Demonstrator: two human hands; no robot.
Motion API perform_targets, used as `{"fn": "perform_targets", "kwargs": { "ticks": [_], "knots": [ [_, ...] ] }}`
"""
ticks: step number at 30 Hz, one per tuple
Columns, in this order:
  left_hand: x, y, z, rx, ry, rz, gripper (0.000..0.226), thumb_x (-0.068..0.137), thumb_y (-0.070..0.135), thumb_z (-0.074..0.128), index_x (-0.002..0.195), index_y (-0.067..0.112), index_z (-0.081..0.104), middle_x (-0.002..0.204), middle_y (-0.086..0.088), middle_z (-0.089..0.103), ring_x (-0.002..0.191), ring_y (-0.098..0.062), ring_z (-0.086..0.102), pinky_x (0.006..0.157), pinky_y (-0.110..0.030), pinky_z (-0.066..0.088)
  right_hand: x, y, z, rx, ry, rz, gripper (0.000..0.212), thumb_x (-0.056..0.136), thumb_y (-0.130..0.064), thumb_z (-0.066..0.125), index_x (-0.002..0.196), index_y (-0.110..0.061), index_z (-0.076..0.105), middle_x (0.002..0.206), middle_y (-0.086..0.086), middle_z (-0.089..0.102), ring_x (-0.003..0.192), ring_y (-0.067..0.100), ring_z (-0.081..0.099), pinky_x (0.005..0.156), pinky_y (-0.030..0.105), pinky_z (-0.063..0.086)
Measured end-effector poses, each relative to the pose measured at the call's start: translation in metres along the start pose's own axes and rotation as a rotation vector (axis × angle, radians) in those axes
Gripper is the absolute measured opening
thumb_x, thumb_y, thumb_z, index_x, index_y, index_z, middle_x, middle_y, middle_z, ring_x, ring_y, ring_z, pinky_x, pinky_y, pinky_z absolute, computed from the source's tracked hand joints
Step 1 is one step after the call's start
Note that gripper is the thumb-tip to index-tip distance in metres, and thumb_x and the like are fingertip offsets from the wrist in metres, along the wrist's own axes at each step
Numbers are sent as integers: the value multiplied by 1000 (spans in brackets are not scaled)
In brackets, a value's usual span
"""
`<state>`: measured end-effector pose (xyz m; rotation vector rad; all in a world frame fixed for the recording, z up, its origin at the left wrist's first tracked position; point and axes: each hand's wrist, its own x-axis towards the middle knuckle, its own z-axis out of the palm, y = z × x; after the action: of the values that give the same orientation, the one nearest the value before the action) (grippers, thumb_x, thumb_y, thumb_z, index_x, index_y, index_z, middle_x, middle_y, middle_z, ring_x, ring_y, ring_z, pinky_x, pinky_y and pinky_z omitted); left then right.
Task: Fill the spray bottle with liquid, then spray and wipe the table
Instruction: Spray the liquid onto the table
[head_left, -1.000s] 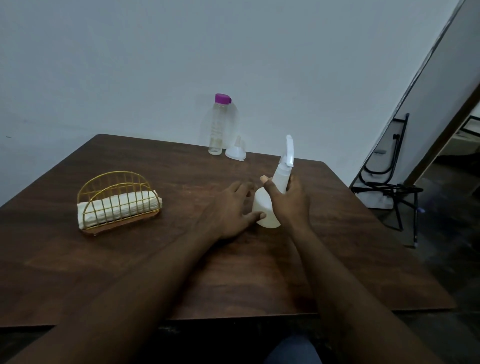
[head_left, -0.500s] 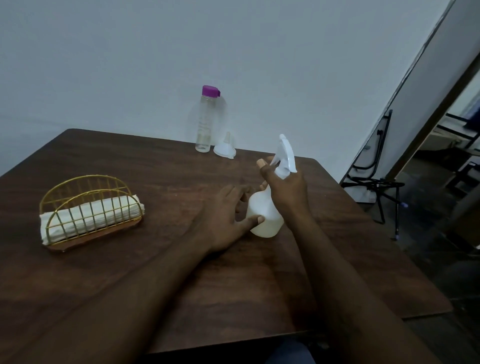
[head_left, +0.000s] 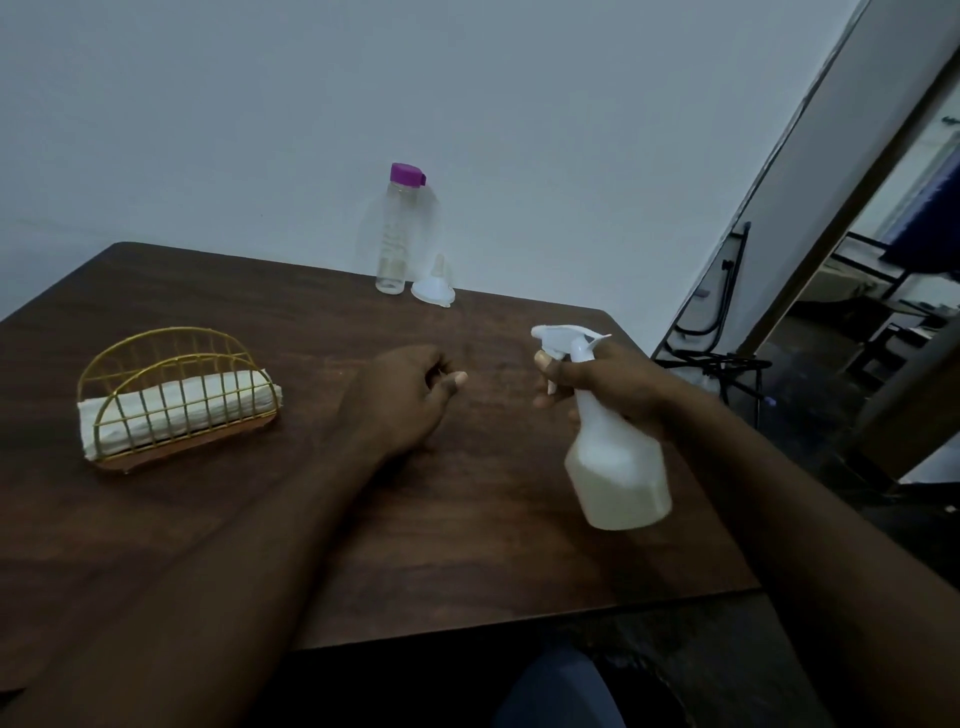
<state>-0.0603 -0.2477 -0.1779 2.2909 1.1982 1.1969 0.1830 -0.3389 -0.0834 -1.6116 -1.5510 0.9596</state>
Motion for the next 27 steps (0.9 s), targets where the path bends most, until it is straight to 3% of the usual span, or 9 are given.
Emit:
{"fn": "perform_targets", "kwargs": {
  "ticks": [2,4,8,11,14,16,20,23,27],
  "knots": [
    [2,-4,-1,56,4,-65,8,98,33,61,98,31,69,95,11,70,88,-15,65,69,-29,42,-3,4,-10,-7,-73,61,39,99,-35,71,135,-40,57,93,10,67,101,34,77,62,28,55],
    [4,-9,-2,92,27,-125,12,98,27,59,101,30,70,100,8,72,91,-18,65,72,-30,43,-6,8,-20,-44,-104,117,42,99,-33,72,137,-38,57,91,9,67,101,33,77,59,30,54],
    [6,-17,-5,149,14,-196,23,95,19,56,108,30,71,113,3,72,102,-23,66,82,-35,51,-11,14,-32,-105,-104,175,45,99,-32,72,141,-32,55,96,12,71,106,30,76,68,35,55],
    [5,-20,-5,139,-10,-196,23,95,19,56,110,29,71,115,1,71,100,-23,65,85,-39,54,-13,15,-32,-182,-104,232,46,98,-33,73,140,-20,59,100,15,77,110,44,71,72,43,56],
    [7,-21,-3,102,21,-183,21,96,18,57,107,29,71,112,2,71,99,-21,64,78,-34,49,-15,15,-30,-231,-105,259,53,97,-38,72,135,-3,62,96,12,78,84,29,76,73,42,56],
    [7,-21,-2,82,35,-185,18,97,21,58,105,31,71,108,5,70,94,-17,61,74,-32,44,-14,16,-27,-222,-71,242,51,97,-40,72,137,-9,62,88,7,78,73,16,73,65,35,57],
    [7,-22,0,61,54,-177,11,98,28,59,101,32,69,99,10,68,85,-11,56,71,-31,41,-10,22,-19,-148,-37,230,32,95,-40,75,124,-36,64,75,4,74,64,13,71,54,28,55],
    [7,-24,1,69,68,-181,8,98,35,60,98,33,68,90,15,62,82,-10,55,68,-31,39,-3,28,-15,-132,56,236,26,90,-37,81,113,-37,69,67,5,62,51,12,61,49,26,52],
    [8,-26,0,66,53,-195,9,97,38,60,97,34,68,88,16,62,82,-11,58,68,-33,45,1,31,-16,-128,22,238,41,92,-38,79,130,-30,66,73,4,72,74,22,76,55,29,55]
  ]
}}
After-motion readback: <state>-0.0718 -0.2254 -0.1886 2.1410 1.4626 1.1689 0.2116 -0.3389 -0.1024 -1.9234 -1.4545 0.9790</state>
